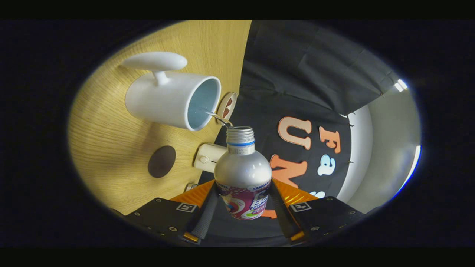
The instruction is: Take the bottle from table, then pour the juice into the cup, finally place the bottle on the coaster
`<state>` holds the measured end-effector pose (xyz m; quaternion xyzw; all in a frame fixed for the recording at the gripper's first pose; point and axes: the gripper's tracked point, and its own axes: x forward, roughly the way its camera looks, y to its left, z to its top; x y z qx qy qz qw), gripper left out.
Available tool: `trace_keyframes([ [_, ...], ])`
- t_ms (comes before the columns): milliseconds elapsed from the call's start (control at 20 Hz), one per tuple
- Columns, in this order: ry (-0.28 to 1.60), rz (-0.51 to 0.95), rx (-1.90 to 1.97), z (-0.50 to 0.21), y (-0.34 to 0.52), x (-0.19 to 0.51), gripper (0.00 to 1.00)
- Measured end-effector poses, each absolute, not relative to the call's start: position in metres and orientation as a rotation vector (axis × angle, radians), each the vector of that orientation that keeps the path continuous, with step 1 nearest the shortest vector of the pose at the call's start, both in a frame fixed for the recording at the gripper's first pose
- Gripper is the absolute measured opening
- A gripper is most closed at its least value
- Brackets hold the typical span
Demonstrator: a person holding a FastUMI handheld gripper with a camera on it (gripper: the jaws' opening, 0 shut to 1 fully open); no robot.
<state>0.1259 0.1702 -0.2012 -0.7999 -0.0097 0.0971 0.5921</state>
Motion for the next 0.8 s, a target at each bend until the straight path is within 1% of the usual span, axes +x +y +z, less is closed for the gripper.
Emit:
trace_keyframes([
  [800, -0.059, 0.233, -1.938, -0.2048, 0.1756, 0.1225, 0.76],
])
